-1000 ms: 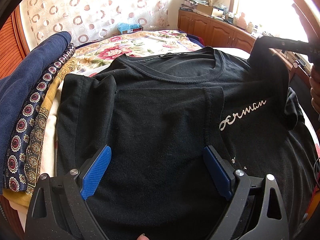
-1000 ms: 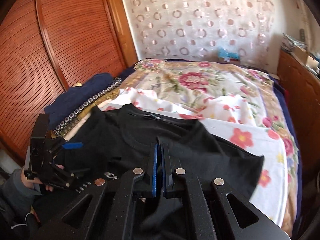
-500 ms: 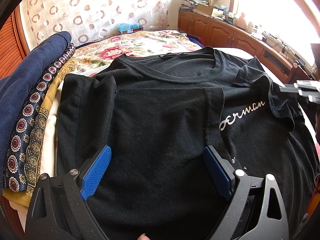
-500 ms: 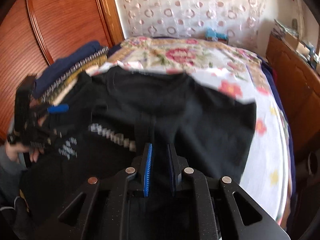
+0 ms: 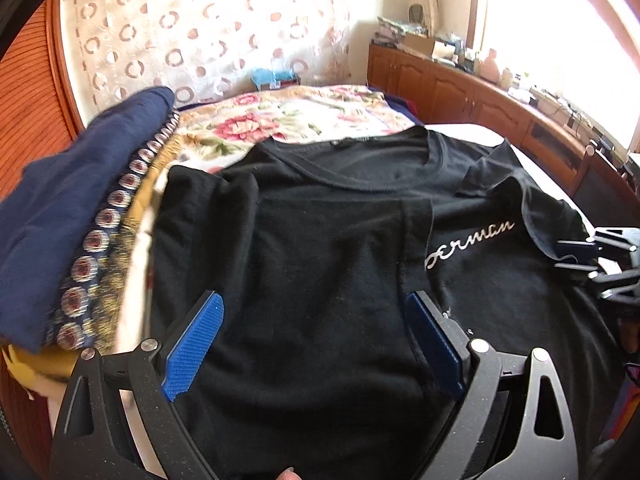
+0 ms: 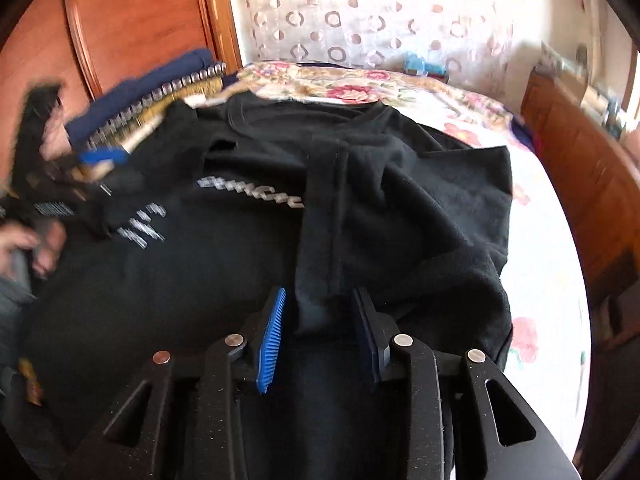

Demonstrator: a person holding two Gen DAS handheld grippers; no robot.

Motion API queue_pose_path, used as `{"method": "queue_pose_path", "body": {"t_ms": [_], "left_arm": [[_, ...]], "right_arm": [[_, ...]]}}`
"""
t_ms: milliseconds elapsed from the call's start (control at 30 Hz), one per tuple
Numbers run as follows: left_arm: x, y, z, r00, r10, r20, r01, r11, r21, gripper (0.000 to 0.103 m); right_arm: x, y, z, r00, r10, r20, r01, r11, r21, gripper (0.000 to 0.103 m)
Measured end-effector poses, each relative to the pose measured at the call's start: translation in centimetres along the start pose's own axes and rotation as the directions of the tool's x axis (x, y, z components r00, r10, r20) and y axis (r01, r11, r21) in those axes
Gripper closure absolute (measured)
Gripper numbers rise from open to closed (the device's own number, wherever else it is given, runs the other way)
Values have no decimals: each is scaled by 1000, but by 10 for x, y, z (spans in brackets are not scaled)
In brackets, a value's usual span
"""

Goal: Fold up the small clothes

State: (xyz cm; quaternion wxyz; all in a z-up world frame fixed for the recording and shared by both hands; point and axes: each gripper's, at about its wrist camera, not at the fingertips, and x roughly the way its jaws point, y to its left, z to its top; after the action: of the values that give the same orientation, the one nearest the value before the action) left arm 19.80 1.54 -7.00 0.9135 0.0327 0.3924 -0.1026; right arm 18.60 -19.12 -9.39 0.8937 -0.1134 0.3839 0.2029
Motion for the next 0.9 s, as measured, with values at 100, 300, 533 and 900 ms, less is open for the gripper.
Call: {"method": "queue_pose_path", "body": {"t_ms": [100, 300, 533, 900], "left_arm": [[-13, 4, -2, 1000, 15, 23, -15, 1000, -12, 10], [-33, 11, 2, 996, 45, 72, -43, 999, -30, 10], [-41, 19, 14, 991, 77, 114, -72, 996, -47, 10], [-25, 41, 49, 993, 89, 72, -89, 996, 0, 11]], "right_arm": [[1, 8, -1, 999, -44, 5, 44, 999, -30, 68], [-14, 11, -1, 999, -19, 26, 20, 999, -43, 96], [-31, 12, -11, 996, 90, 29, -89, 995, -40, 96], [-37, -10, -7, 993, 63, 102, -67, 997, 35, 69]]}}
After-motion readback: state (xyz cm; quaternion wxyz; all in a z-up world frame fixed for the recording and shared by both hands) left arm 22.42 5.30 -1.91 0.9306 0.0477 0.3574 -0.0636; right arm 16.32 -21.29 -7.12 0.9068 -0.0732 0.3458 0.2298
